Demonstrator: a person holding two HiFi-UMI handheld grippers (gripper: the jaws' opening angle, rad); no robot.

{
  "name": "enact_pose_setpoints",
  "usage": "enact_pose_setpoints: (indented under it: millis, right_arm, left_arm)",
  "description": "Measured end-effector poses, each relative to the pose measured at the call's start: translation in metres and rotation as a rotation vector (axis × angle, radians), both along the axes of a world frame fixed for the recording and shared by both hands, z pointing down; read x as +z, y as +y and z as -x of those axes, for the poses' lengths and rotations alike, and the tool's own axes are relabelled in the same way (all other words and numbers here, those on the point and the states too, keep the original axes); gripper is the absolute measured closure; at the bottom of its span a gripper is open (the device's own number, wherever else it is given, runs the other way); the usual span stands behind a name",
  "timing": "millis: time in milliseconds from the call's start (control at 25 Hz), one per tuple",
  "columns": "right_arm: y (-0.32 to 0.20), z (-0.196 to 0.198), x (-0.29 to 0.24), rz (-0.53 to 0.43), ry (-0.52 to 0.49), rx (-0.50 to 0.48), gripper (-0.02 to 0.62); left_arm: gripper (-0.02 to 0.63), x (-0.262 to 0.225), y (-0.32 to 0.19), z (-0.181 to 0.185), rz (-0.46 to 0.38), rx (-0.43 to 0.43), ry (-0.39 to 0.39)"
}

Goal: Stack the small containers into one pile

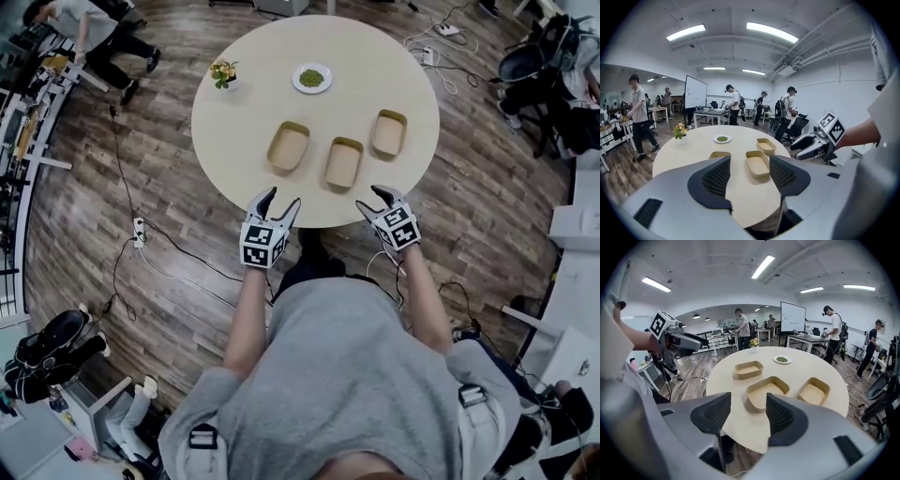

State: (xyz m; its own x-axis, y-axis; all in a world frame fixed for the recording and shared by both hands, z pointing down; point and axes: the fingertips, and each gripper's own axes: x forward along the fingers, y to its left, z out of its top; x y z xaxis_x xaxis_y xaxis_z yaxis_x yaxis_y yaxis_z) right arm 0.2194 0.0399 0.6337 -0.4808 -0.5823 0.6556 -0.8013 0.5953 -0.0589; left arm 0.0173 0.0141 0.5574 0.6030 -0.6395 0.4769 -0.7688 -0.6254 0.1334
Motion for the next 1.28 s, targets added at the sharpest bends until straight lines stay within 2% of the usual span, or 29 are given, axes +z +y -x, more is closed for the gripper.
enact_pose_setpoints:
  millis: [200, 520, 920, 1080, 1280]
  right_arm:
    - [-0.034, 0.011, 0.008, 0.010, 0.054, -0.033, 0.357]
    - [-0.081, 0.012, 0.026, 0.039, 0.108, -0.011, 0.360]
    - [-0.110, 0.014, 0.037, 0.064, 0.138, 0.015, 0.360]
    - [-0.127, 0.017, 0.039, 0.066, 0.141, -0.003, 0.366]
    - [-0.147, 0.020, 0.048, 0.088, 0.170, -0.093, 0.374]
  left_arm:
    - [0.337, 0.019, -0.032, 0.006, 0.042, 0.009, 0.022]
    - [0.337, 0.062, -0.085, 0.018, 0.110, 0.034, 0.048]
    - [0.337, 0.071, -0.116, 0.026, 0.141, 0.071, 0.035]
    - [0.337, 0.068, -0.129, 0.032, 0.128, 0.049, 0.033]
    - [0.337, 0.070, -0.141, 0.040, 0.129, -0.034, 0.046]
